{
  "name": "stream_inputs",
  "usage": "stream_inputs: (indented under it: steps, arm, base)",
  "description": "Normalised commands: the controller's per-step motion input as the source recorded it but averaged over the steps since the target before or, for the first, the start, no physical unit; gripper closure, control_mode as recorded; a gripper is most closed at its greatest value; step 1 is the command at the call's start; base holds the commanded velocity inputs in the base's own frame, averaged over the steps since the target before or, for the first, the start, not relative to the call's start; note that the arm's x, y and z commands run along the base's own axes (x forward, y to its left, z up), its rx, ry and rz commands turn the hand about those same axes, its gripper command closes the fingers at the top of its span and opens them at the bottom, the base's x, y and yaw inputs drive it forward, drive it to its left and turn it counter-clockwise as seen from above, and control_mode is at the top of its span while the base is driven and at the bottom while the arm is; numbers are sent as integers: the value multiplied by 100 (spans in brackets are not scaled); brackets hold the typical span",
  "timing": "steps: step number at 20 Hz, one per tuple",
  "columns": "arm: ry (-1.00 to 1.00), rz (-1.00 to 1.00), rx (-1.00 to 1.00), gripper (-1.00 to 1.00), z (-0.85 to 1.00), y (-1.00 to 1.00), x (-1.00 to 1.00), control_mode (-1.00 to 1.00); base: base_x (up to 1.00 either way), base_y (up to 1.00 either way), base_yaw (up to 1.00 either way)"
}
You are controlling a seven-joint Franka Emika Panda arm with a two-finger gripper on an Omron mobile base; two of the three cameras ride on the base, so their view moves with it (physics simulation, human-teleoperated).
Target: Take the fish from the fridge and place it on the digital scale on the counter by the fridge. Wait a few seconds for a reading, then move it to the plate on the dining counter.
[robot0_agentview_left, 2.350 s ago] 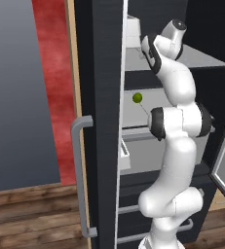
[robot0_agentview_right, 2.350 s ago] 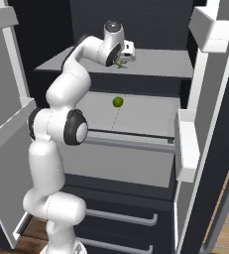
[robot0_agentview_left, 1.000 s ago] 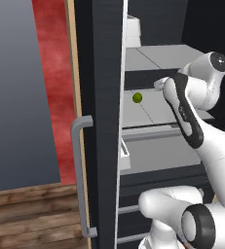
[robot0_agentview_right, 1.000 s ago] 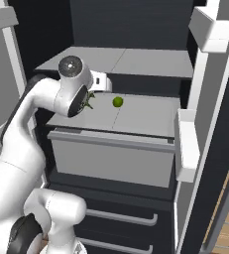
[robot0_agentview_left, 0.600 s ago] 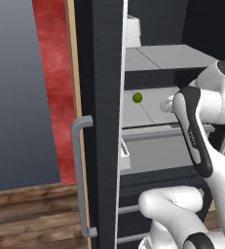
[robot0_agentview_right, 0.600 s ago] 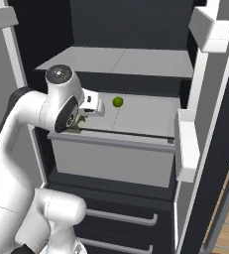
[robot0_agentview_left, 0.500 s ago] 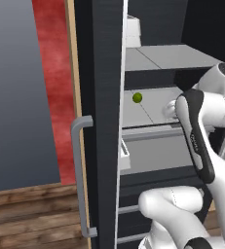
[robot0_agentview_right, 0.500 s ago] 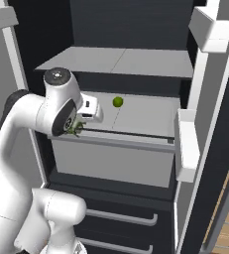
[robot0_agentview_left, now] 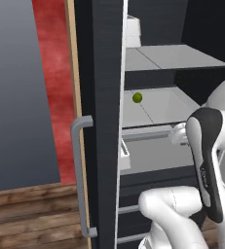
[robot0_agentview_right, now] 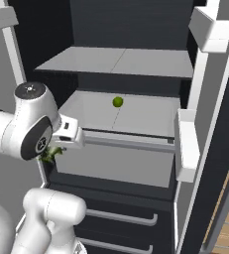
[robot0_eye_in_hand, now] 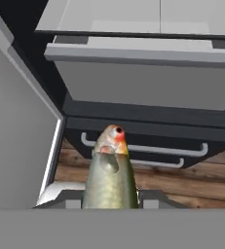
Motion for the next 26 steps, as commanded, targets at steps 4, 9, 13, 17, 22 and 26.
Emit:
stream_inputs:
  steps: [4,9,13,17,22,26]
  arm:
    - [0,0,0,100,2,39,-56,-100]
    - [1,0,1,100,0,11,-4,-100]
    - [0,0,0,100,0,0,0,100]
    - [0,0,0,100,0,0,0,100]
    - [0,0,0,100,0,0,0,100]
    - [0,0,0,100,0,0,0,100]
  base:
    - [0,0,0]
    - [0,0,0]
    - [-50,0,0]
    - [-100,0,-2]
    - [-100,-34,-9]
    - [-56,-97,-10]
